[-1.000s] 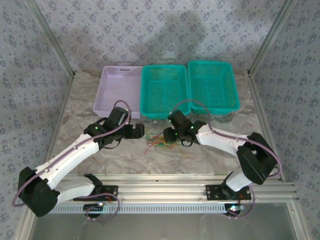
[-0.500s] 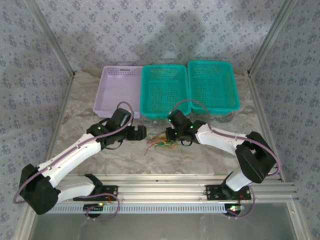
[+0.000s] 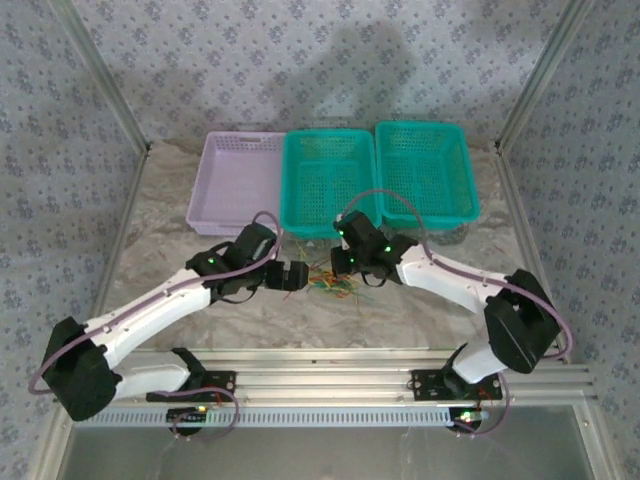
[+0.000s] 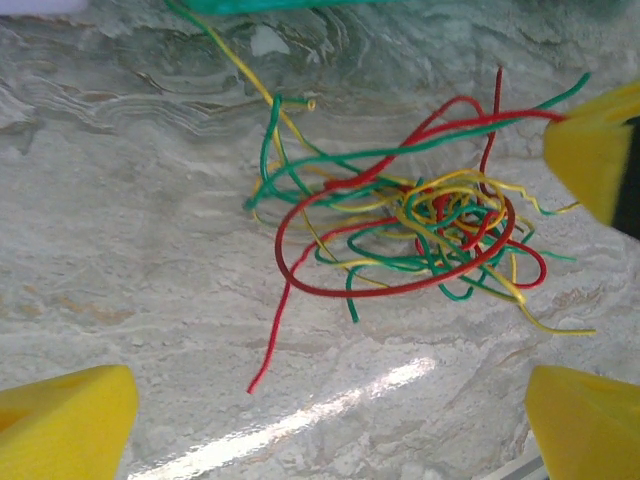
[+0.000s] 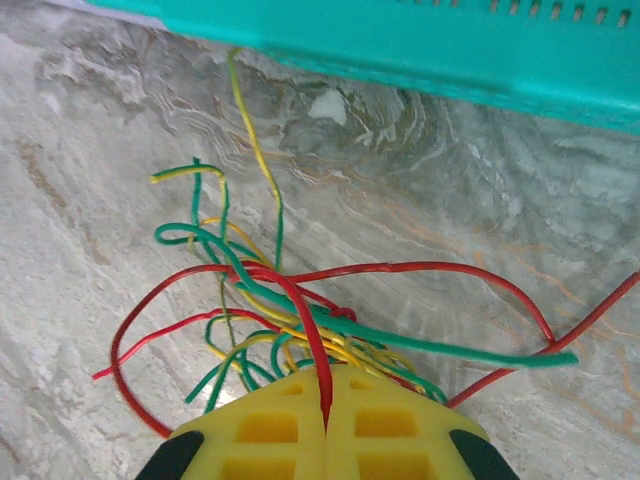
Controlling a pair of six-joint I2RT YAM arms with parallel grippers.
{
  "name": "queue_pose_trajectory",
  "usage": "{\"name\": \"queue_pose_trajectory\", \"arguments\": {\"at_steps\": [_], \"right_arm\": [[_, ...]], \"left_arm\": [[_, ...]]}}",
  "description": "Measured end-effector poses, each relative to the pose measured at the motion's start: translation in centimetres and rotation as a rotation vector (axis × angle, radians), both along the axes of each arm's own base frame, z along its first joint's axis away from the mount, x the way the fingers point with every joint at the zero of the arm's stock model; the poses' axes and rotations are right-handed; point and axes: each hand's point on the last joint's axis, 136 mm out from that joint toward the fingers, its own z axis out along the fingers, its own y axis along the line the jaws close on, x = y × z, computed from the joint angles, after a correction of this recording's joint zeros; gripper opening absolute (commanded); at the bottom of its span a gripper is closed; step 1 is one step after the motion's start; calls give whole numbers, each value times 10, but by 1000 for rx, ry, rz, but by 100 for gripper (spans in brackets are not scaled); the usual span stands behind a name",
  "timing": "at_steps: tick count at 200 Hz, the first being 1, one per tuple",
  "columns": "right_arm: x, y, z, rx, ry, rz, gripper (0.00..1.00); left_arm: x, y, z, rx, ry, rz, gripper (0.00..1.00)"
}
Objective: Untangle the cables
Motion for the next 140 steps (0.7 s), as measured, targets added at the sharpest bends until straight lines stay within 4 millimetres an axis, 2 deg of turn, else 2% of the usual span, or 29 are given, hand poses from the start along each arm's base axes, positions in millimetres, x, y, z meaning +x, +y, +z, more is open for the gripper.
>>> {"name": "queue_pose_trajectory", "arguments": {"at_steps": [44, 84, 140], "right_arm": [[-3, 0, 26, 48, -46, 12, 0], [-6, -2, 48, 89, -89, 21, 0], [-7, -3, 57, 119, -96, 28, 0]], "left_arm": [[-2, -12, -10, 6, 18, -31, 100], [-3, -15, -24, 35, 50, -41, 100], [-4, -17, -27, 38, 48, -33, 100]]}}
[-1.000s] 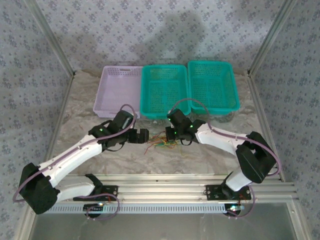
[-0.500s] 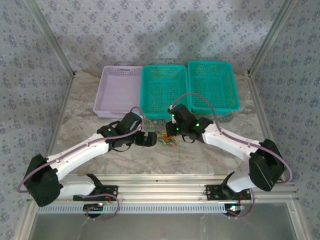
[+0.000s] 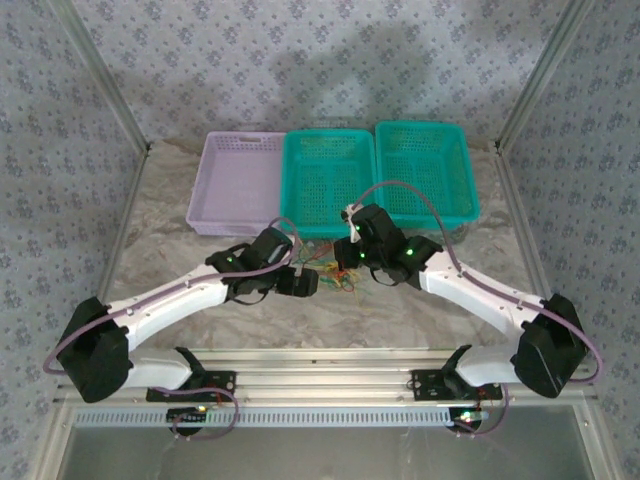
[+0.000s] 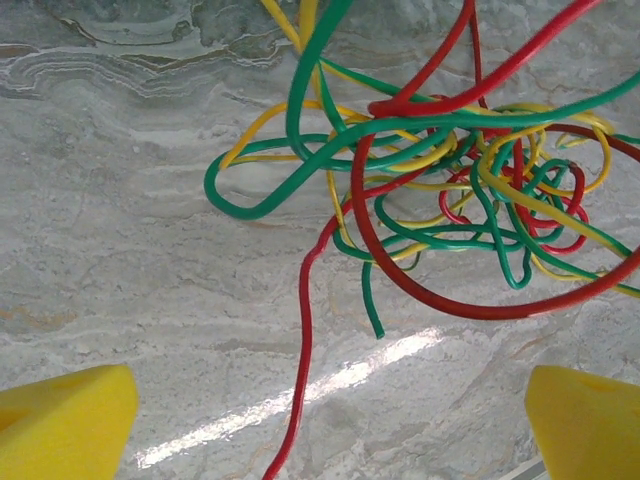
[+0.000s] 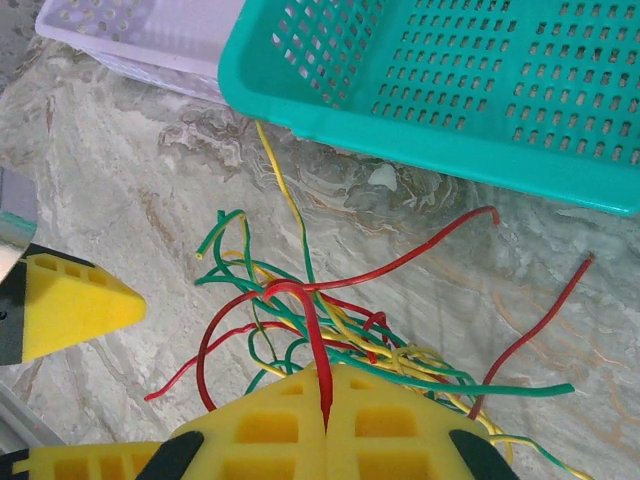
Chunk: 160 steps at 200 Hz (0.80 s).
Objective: Untangle the cables
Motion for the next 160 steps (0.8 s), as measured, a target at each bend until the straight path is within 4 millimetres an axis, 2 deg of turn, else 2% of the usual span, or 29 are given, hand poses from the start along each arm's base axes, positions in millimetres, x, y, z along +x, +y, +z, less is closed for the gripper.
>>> {"name": "queue_pose_trajectory", "arguments": {"at_steps": [59, 78, 126, 153, 160], "right_arm": [[-4, 3, 3, 21, 9, 22, 0], [-5, 4, 3, 27, 8, 26, 0], [-5, 5, 4, 36, 5, 30, 0], [-4, 6, 5, 41, 0, 30, 0], [-4, 6, 6, 41, 0, 30, 0]], "left_arm": [[4, 1, -8, -78, -3, 107, 100], [4, 2, 1, -147, -28, 145, 99], [7, 6, 40, -387, -134, 245, 96], [11, 0, 38, -410, -116, 259, 93], [11, -2, 33, -405, -103, 260, 88]]}}
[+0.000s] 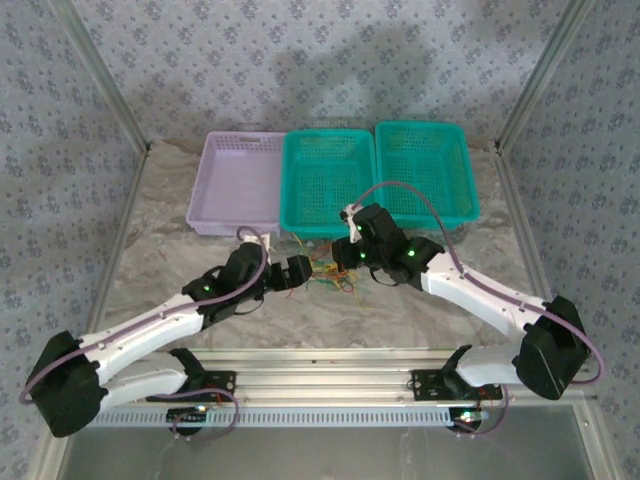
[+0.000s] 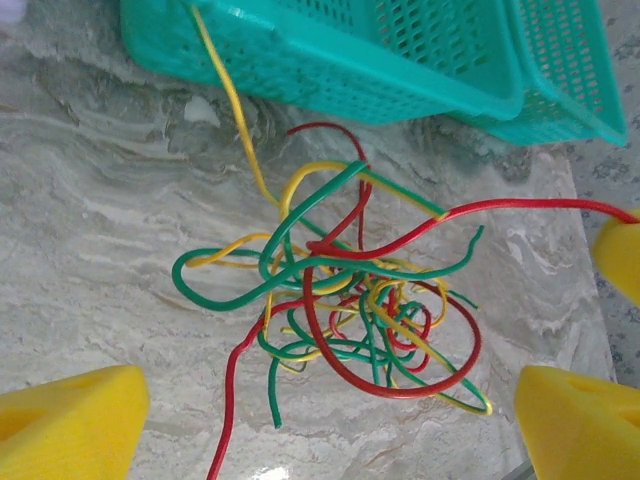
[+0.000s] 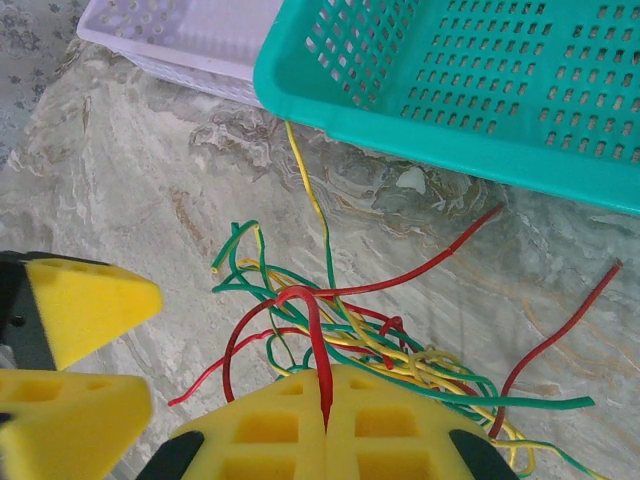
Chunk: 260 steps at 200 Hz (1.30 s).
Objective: Untangle the cables
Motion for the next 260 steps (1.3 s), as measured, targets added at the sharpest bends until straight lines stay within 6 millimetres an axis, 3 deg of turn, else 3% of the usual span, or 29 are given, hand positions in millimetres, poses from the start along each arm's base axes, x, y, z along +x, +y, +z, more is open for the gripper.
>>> {"name": "queue_pose_trajectory", "arguments": {"at_steps": [13, 45, 78, 145, 207, 244, 260], "right_arm": [[0, 1, 0, 1, -1, 1, 0], [-1, 2, 1, 2, -2, 6, 0], [-4, 5, 1, 4, -4, 16, 0], [-7, 12, 4, 19, -14, 31, 0], [-6, 12, 5, 19, -19, 28, 0], [-4, 9, 5, 10, -27, 14, 0], [-2, 6, 4, 4, -27, 3, 0]], "left_arm": [[0, -1, -8, 9, 27, 3, 80], [1, -5, -19, 12, 64, 6, 77], [3, -9, -24, 13, 77, 10, 74], [10, -17, -27, 6, 98, 20, 52], [11, -22, -30, 10, 112, 7, 27], [10, -21, -31, 15, 115, 7, 0], [10, -20, -31, 21, 112, 3, 0]]}}
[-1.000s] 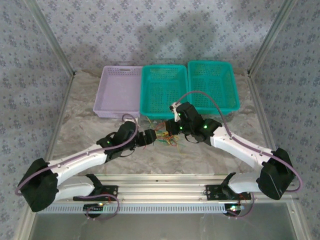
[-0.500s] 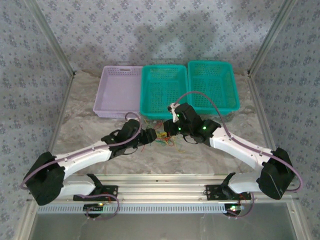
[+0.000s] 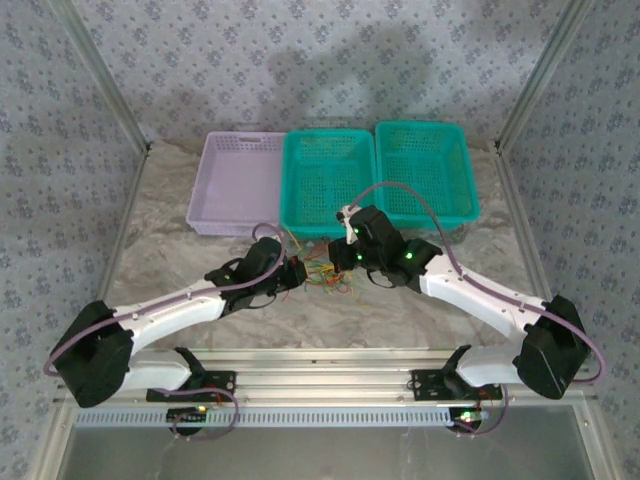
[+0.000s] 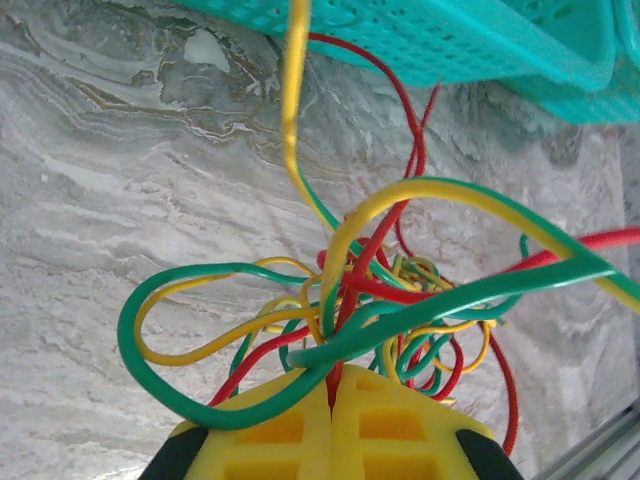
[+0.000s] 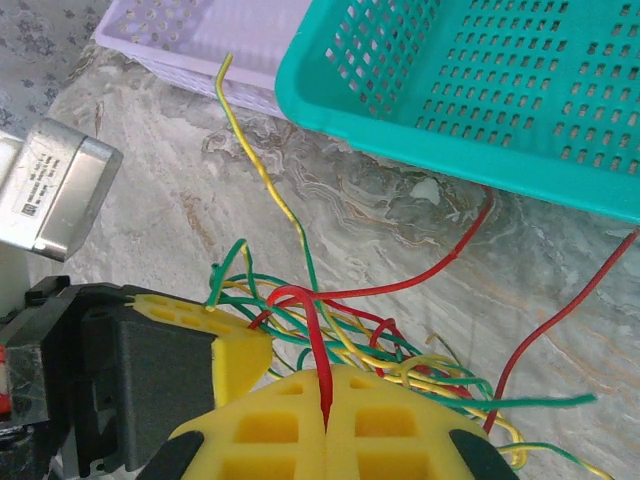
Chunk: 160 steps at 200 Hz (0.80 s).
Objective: Untangle the cables
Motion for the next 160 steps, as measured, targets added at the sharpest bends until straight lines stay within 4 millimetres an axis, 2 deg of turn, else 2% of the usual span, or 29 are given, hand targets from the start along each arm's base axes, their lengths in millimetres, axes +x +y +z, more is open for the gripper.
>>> {"name": "queue_pose_trajectory", "arguments": {"at_steps": [49, 101, 139, 160], "right_arm": [[6, -18, 3, -25, 2, -52, 0], [16, -49, 25, -13, -37, -142, 0], [23, -61, 41, 3, -63, -182, 0], [24, -67, 42, 1, -64, -198, 0]], "left_arm": [[-5, 10, 5, 21, -14, 5, 0], [-13, 28, 7, 64, -36, 11, 0], [-18, 41, 0, 111, -25, 18, 0], [-17, 50, 6, 120, -44, 25, 0]]}}
